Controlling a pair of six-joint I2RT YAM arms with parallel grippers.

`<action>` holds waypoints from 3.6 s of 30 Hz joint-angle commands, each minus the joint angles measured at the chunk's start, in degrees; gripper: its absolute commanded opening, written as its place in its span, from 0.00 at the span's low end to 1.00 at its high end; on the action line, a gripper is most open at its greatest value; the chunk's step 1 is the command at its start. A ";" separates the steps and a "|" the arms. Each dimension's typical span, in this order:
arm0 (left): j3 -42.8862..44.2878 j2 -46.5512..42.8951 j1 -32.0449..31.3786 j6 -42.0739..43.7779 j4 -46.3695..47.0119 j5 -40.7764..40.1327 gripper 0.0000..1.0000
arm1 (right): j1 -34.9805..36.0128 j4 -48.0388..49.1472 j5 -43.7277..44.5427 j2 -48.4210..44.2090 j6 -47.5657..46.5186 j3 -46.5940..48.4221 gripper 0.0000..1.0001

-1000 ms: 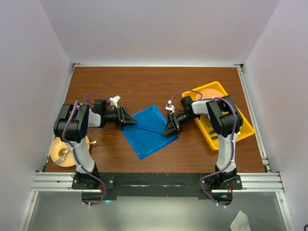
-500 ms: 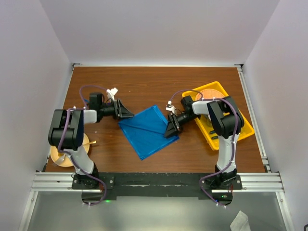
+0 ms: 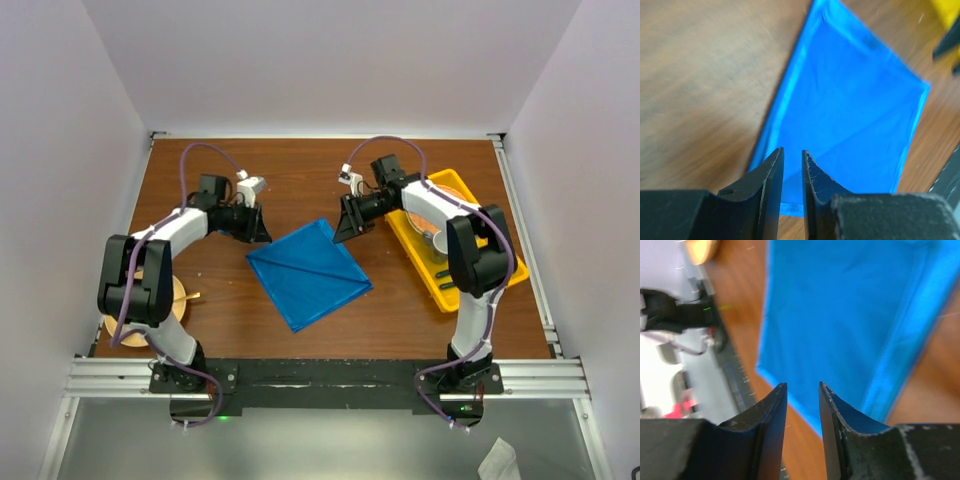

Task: Fold the napkin into a case and place the utensils inside
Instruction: Smooth out the upper triangle-folded napkin at the center of the board, then rotate the upper triangle-folded napkin at the center of the board, then pick up the upper triangle-folded napkin from the center of the board.

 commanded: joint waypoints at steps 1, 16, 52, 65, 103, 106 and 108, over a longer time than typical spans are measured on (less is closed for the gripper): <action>2.80 1.20 -3.05 7.97 -6.58 -6.65 0.25 | 0.26 -0.80 8.77 5.01 -4.08 2.62 0.34; 6.49 3.74 1.08 13.59 -14.83 -7.54 0.54 | 6.67 -1.06 13.27 2.21 -10.78 -9.07 0.29; 11.23 14.03 2.31 9.29 -13.08 1.52 0.48 | -2.73 -11.43 14.24 8.88 -6.47 10.08 0.93; 11.24 15.09 2.31 9.82 -13.00 1.87 0.37 | -2.73 -13.81 2.91 17.67 -9.19 12.11 0.66; 20.38 19.48 -16.14 27.40 -4.74 12.59 0.51 | -2.91 -15.48 -3.43 18.38 -6.82 15.10 0.33; 20.02 20.71 -17.29 27.22 -3.24 11.72 0.48 | -2.73 -15.48 -4.21 18.12 -6.56 14.83 0.33; 20.20 21.68 -17.81 27.05 -2.89 11.71 0.47 | -2.82 -15.39 -4.65 17.94 -6.21 14.83 0.33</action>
